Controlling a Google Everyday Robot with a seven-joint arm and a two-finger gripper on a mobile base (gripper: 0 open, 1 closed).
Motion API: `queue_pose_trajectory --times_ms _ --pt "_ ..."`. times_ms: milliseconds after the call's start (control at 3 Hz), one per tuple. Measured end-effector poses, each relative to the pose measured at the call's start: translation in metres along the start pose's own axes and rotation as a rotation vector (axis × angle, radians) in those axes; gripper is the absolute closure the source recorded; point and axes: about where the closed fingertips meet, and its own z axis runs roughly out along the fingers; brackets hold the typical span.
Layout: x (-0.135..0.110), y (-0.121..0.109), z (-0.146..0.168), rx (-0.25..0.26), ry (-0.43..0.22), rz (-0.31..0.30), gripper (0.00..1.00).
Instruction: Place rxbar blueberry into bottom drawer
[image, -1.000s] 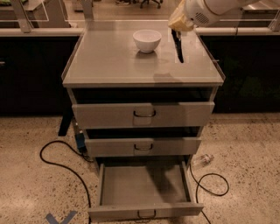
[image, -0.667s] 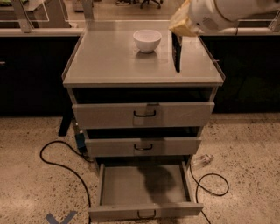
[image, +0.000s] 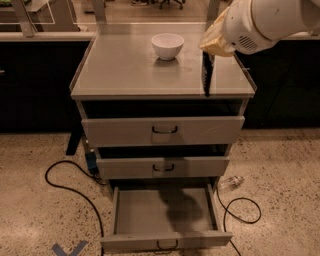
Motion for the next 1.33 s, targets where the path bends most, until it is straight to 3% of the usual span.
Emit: queue_pose_trajectory --times_ms 333,667,1000,1333 --pt "0.011 0.014 0.001 -0.016 0.008 0.020 1.00" --pt "0.030 0.062 -0.001 -0.074 0.030 0.048 1.00" --pt "0.060 0.111 0.013 -0.184 0.095 0.081 1.00" --pt "0.062 0.116 0.014 -0.193 0.101 0.080 1.00"
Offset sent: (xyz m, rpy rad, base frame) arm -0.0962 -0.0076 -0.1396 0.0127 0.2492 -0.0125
